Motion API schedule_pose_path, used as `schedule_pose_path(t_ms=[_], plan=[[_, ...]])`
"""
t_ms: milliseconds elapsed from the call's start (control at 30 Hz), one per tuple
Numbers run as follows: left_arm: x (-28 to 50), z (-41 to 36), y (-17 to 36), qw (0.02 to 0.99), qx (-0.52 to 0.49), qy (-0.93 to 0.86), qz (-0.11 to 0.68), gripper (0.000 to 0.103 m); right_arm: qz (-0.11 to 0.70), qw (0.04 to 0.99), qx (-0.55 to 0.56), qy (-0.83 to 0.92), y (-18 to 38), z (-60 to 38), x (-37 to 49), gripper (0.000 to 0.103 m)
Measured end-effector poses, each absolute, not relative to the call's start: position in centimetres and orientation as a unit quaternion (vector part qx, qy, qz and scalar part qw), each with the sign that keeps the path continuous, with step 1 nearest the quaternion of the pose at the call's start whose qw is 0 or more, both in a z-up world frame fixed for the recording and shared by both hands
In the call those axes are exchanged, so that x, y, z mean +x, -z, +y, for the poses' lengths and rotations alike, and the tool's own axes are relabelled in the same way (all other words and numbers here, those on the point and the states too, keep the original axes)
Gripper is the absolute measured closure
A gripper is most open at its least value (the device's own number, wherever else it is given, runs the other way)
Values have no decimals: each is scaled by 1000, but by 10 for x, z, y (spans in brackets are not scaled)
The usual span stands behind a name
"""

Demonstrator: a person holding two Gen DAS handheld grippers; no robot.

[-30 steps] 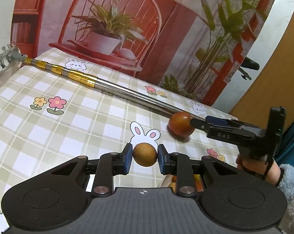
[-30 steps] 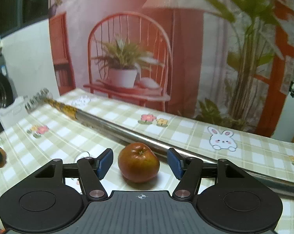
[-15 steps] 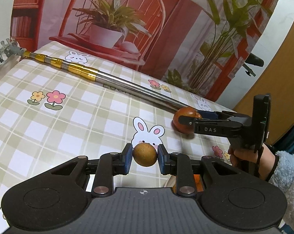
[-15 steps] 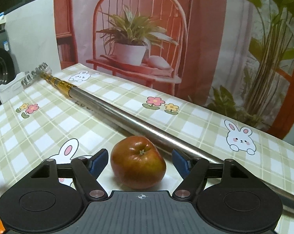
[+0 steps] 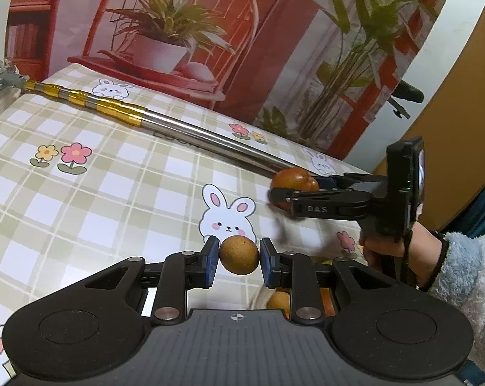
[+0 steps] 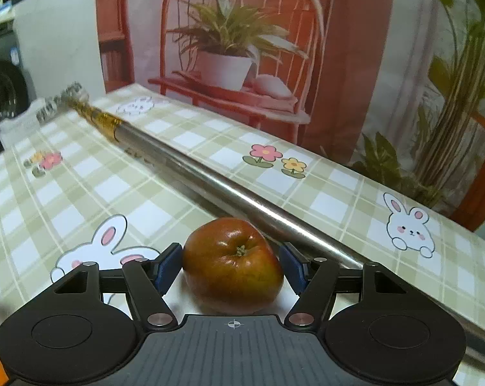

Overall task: Organize fruits
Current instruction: 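Carry the brown fruit and red apple over the white plate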

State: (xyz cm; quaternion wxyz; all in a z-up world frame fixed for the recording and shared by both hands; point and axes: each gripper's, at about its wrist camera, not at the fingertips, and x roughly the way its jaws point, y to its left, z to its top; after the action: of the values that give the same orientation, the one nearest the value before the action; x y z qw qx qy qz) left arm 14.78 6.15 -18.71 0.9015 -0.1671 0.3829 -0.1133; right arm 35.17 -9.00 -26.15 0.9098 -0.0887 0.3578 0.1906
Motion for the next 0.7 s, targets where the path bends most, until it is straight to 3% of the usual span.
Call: schedule_pose_path(t_ms=[367, 700], plan=[[141, 57, 186, 898, -167, 140, 382, 74, 358, 907, -114, -191, 256, -86, 333, 42], [127, 38, 181, 892, -147, 194, 382, 74, 309, 931, -9, -193, 215, -123, 276, 42]])
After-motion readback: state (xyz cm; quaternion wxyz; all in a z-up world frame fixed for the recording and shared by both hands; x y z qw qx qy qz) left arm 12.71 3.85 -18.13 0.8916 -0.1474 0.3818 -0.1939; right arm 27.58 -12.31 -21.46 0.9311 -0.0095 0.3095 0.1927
